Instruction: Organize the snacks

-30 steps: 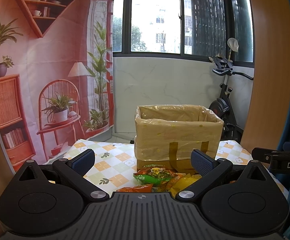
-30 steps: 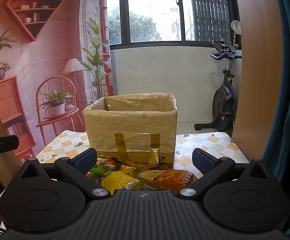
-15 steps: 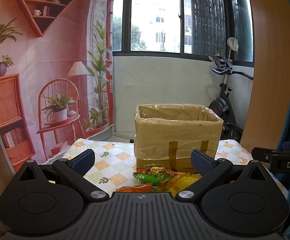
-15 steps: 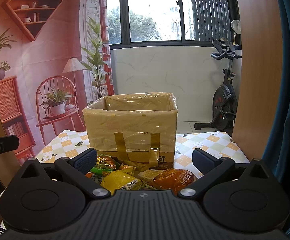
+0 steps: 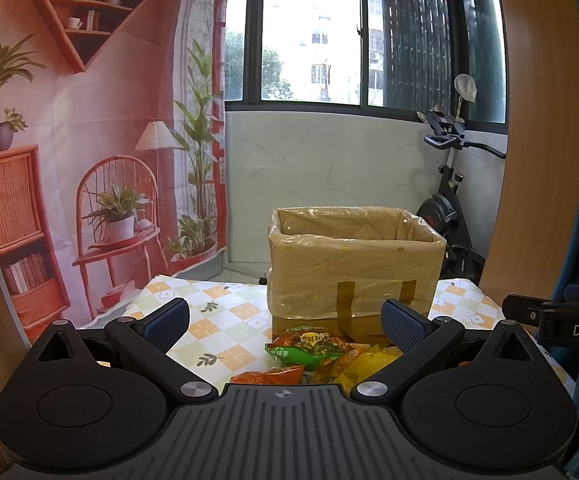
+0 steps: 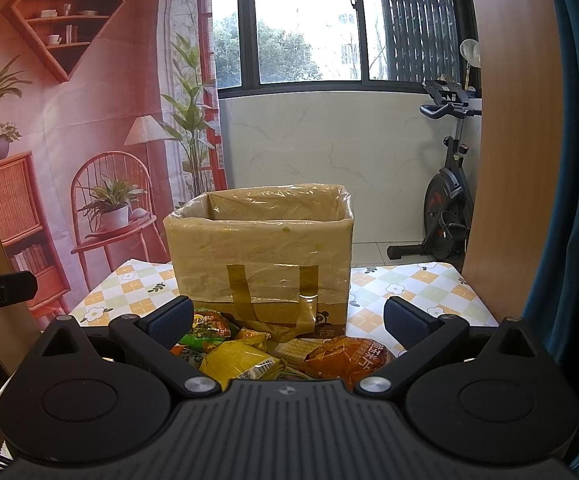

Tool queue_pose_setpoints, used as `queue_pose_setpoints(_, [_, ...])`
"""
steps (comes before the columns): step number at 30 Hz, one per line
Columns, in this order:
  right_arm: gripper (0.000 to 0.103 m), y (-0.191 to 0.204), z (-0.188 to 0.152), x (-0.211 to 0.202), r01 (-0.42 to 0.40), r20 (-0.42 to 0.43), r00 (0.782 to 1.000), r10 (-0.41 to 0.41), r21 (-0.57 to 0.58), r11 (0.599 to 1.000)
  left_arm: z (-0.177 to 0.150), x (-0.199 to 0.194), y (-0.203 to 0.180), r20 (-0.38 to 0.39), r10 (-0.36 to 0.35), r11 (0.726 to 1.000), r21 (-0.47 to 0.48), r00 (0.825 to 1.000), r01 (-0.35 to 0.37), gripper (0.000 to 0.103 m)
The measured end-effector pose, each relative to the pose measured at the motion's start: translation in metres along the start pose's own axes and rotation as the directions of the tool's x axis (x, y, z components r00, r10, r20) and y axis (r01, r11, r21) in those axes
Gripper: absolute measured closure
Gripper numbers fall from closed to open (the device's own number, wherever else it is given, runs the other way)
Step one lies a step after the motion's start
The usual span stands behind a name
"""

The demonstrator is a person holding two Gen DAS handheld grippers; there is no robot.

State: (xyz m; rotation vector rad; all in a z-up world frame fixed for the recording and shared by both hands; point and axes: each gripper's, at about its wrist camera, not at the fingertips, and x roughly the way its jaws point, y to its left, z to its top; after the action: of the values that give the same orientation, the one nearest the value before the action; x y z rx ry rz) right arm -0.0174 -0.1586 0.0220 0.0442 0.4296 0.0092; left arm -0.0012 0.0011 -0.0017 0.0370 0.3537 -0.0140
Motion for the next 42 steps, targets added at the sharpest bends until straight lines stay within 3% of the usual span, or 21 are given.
queue_pose_setpoints(18, [0.000, 0.000, 0.000, 0.000, -0.001, -0.001, 1.000, 0.001, -0.001, 1.000, 0.000, 0.003, 0.000, -0.020, -0.004, 1.000, -0.012, 1.000, 0.003, 0.000])
queue_pose_setpoints(23, [0.000, -0.008, 0.000, 0.001, 0.009, 0.032, 0.999, -0.009, 0.004, 1.000, 0.002, 0.010, 0.010, -0.041, -0.006, 1.000, -0.023, 0.999, 0.005, 0.000])
queue_pose_setpoints(31, [0.000, -0.049, 0.001, 0.023, 0.040, 0.046, 0.998, -0.044, 0.077, 0.996, 0.006, 0.047, 0.044, -0.071, 0.160, 0.987, -0.008, 0.985, -0.161, 0.000])
queue_pose_setpoints(37, [0.000, -0.066, -0.010, 0.046, 0.052, 0.013, 0.998, -0.053, 0.070, 0.996, 0.005, 0.068, 0.061, -0.087, 0.166, 0.985, -0.041, 0.982, -0.170, 0.001])
queue_pose_setpoints(42, [0.001, -0.072, -0.023, 0.065, 0.060, -0.028, 0.998, -0.058, 0.062, 0.996, -0.004, 0.083, 0.060, -0.079, 0.105, 0.992, -0.057, 0.991, -0.110, 0.001])
